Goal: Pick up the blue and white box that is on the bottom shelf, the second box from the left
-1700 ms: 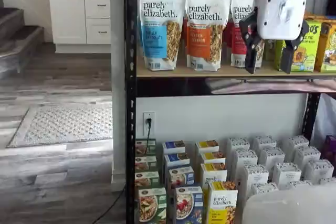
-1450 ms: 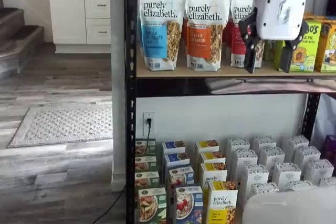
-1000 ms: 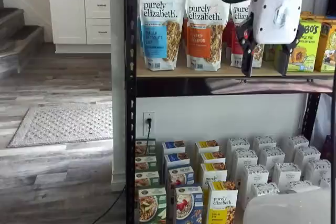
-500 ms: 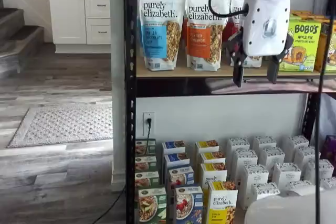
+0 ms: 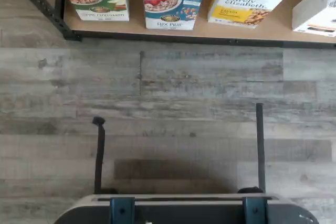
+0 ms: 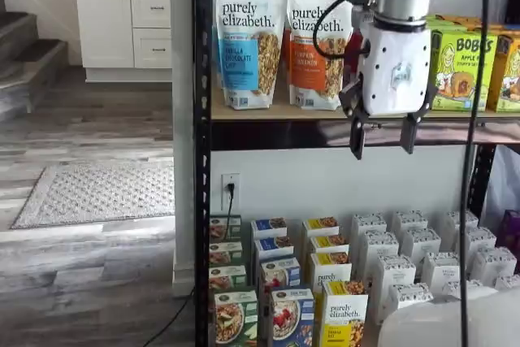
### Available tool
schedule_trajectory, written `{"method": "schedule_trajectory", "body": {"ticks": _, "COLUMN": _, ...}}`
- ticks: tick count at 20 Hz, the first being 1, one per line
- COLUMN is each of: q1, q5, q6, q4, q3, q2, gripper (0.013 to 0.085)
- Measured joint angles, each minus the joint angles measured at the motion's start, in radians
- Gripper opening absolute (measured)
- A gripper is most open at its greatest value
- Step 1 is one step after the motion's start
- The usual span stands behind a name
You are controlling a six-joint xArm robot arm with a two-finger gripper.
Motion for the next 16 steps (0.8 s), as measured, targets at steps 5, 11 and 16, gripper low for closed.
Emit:
{"method": "schedule_trajectory", "body": {"ticks": 5, "q1": -0.011, "q5": -0.1, "q6": -0.006, "q4": -0.009, "q3": 0.086, "q2": -0.013, "gripper": 0.085}}
{"method": "schedule_trajectory", "body": {"ticks": 11, "q1": -0.028, "q5": -0.223, "q6": -0.02, "q4": 0.021, "q3": 0.204, "q2": -0.029, "gripper": 0.085}}
{"method": "schedule_trajectory", "body": {"ticks": 16, "q1": -0.004, "q5": -0.317, "q6": 0.005, "q4": 0.023, "q3": 0.289, "q2": -0.023, "gripper": 0.085}}
